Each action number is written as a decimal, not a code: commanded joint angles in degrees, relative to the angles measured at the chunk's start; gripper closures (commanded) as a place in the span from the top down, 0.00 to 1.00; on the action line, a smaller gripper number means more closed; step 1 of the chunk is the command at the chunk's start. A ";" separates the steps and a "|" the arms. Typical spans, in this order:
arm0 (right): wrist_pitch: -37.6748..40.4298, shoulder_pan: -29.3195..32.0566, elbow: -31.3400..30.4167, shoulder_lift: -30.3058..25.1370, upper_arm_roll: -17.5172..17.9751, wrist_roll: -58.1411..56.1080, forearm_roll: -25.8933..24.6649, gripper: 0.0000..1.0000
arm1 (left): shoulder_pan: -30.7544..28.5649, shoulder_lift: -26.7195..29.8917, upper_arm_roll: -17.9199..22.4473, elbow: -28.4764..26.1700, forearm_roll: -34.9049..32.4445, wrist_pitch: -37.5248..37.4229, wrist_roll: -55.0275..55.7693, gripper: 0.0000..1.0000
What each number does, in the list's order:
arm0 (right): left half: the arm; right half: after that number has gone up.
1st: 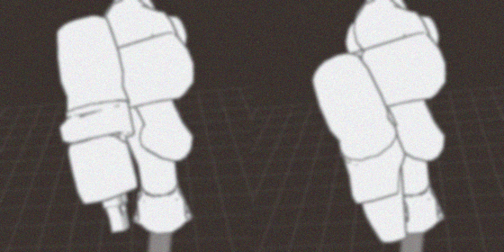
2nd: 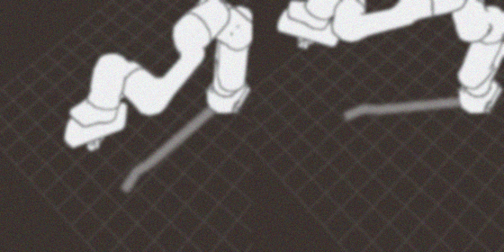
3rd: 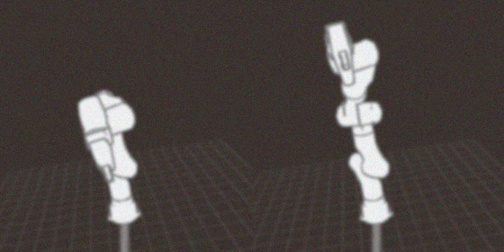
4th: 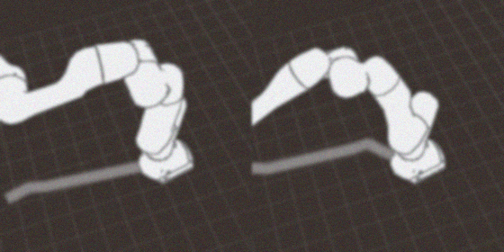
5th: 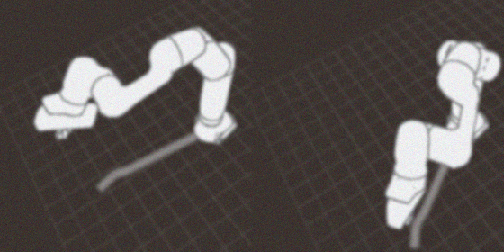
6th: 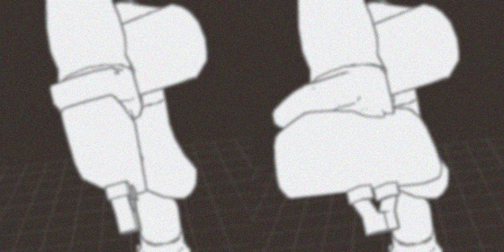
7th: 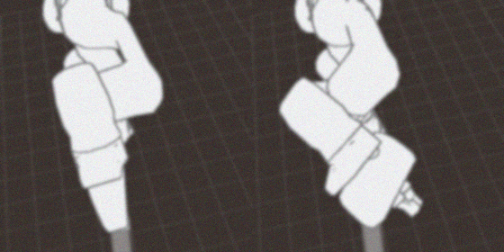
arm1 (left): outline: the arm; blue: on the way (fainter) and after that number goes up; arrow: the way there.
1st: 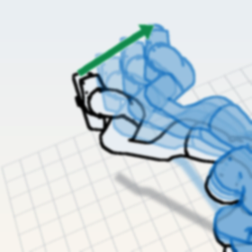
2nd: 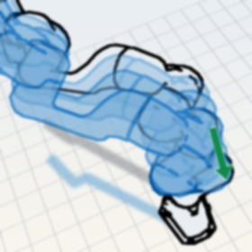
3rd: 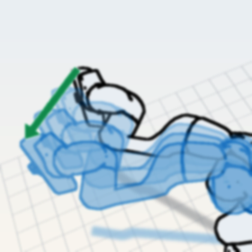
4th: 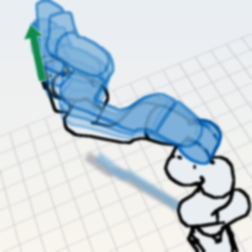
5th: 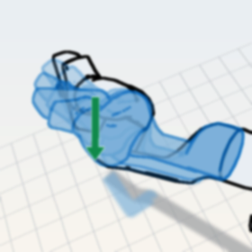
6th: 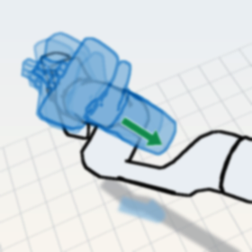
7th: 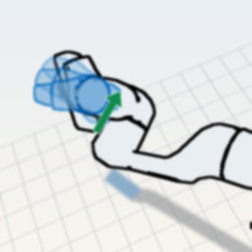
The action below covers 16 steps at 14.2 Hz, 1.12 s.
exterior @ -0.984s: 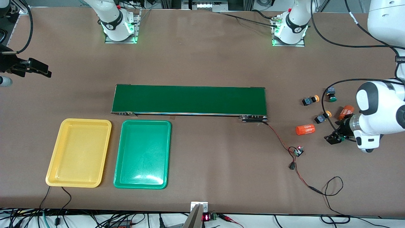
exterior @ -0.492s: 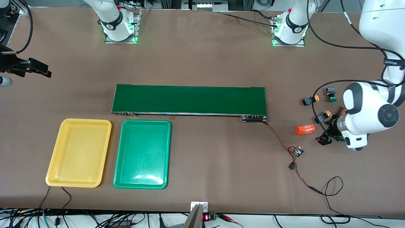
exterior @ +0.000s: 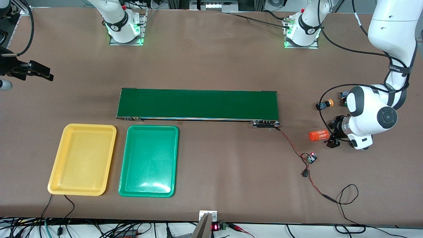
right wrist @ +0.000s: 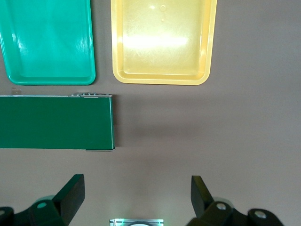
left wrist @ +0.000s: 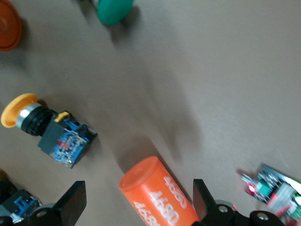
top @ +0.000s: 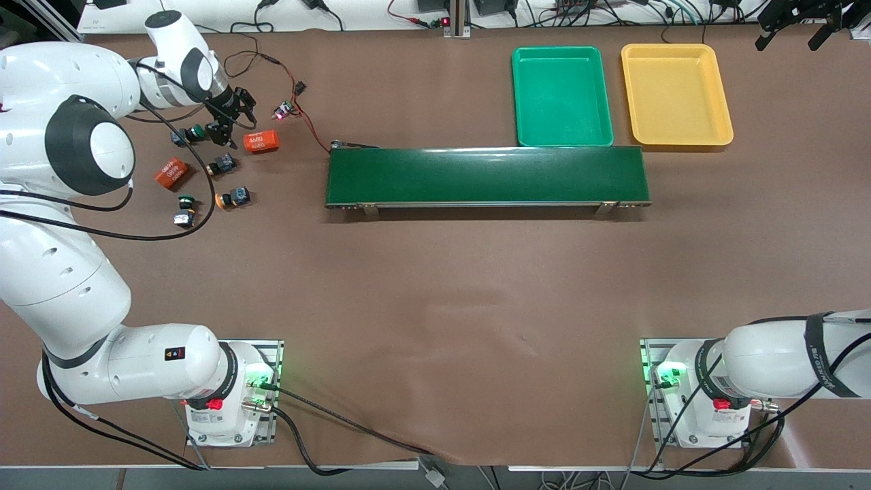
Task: Sort buttons by color to trays
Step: 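Close the left gripper on the orange cylinder and lift it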
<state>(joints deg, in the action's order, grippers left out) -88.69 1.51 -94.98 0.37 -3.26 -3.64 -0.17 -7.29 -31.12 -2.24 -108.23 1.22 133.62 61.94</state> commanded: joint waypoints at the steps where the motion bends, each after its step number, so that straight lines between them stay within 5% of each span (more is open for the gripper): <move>1: 0.80 0.60 0.67 -0.19 0.27 -0.93 -0.18 1.00 | -0.27 0.62 -0.05 -1.11 1.33 1.03 3.52 1.00; 13: 1.06 0.87 0.67 -0.19 0.27 -0.93 -0.18 1.00 | 3.16 -3.33 -0.05 -1.20 5.46 7.18 11.36 1.00; 15: 1.06 0.87 0.58 -0.10 0.27 -0.93 -0.18 1.00 | 3.16 -3.60 -0.05 -1.20 5.46 7.71 11.44 0.84; 16: 1.06 0.87 0.58 -0.19 0.27 -0.93 -0.10 1.00 | 3.16 -3.51 -0.05 -1.20 5.46 7.54 11.45 0.66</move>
<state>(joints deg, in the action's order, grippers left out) -88.56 1.85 -94.98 0.37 -3.26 -3.64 -0.17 -4.40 -34.83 -2.60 -109.11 5.47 140.40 73.05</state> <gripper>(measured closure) 0.000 0.040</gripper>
